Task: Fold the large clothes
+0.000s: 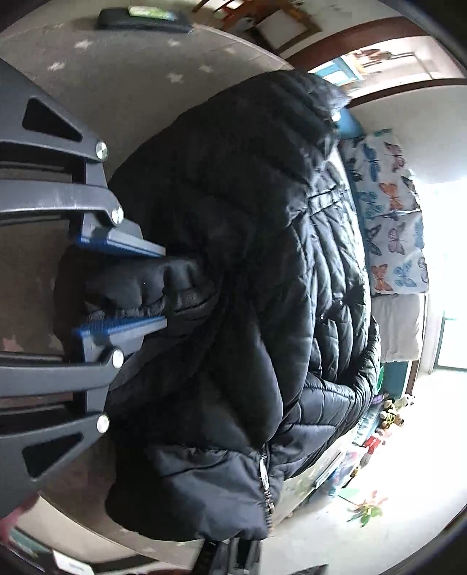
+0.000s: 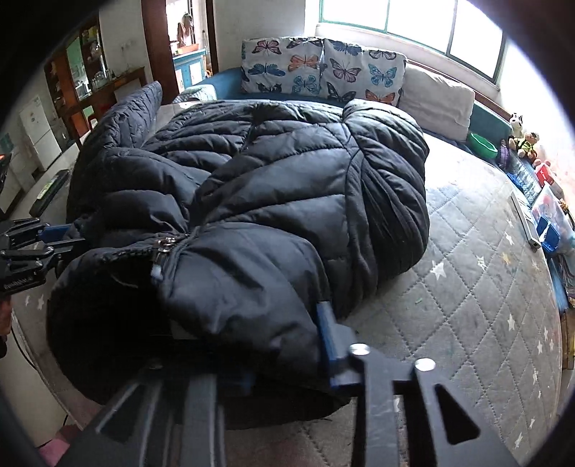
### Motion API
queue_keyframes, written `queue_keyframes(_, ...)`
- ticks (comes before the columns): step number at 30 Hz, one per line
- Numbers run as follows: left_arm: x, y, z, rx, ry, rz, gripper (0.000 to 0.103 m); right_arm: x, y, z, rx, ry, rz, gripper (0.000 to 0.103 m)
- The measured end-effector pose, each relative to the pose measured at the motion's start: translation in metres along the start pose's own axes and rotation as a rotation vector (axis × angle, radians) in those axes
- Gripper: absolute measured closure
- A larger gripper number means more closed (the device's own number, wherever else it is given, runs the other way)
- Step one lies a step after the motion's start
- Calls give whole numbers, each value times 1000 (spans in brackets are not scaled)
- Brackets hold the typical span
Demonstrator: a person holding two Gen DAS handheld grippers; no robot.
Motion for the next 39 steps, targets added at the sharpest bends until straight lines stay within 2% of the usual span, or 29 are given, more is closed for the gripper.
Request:
queue_keyframes(2, -1, 10, -1, 14, -9, -13, 77, -1, 14, -3, 17, -12, -22, 88)
queue_keyframes(6, -4, 42, -1, 59, -14, -25, 78, -13, 49, -7, 70, 8, -58, 91)
queue_keyframes(9, 0, 65, 12, 68, -32, -27, 78, -24, 72, 5, 94, 58, -74, 91)
queue_keyframes(11, 4, 68, 27, 48, -53, -28, 79, -29, 70, 18, 72, 85, -76, 91)
queue_keyframes(15, 10, 50, 75, -49, -47, 0, 79, -29, 31, 74, -76, 165, -41, 91)
queue_keyframes(17, 7, 49, 79, -46, -29, 18, 78, -22, 9, 97, -144, 183, -8, 87)
queue_keyframes(20, 4, 64, 71, -43, -51, 42, 76, -20, 17, 97, -147, 229, 6, 86)
queue_keyframes(24, -6, 95, 51, 1, -93, 16, 74, -15, 50, 74, -144, 224, -46, 79)
queue_keyframes(26, -9, 109, 30, 47, -83, 40, 68, -14, 67, 50, -113, 204, -78, 71)
queue_keyframes(28, -12, 110, 5, 76, -73, 52, 66, -15, 75, 26, -72, 196, -86, 53)
queue_keyframes(29, -13, 108, -6, 86, -73, 59, 66, -19, 75, 14, -50, 196, -91, 49)
queue_keyframes(33, -25, 74, -55, 86, -57, 68, 66, -37, 55, -44, 8, 216, -120, 47)
queue_keyframes(35, -30, 52, -69, 68, -49, 75, 66, -39, 43, -59, 10, 209, -131, 47)
queue_keyframes(39, -42, 0, -82, 11, -15, 97, 66, -40, -9, -98, -11, 221, -87, 47)
Point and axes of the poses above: each gripper's, at about its wrist camera, not at the fingertips, and y roughly against the way its jaws point, x to its right, z to its underside, the point moved 10 cm from there along -y, roughly the way its jaws point, and after that the axes turned 14 degrees about -y, right-handed, at the moved point
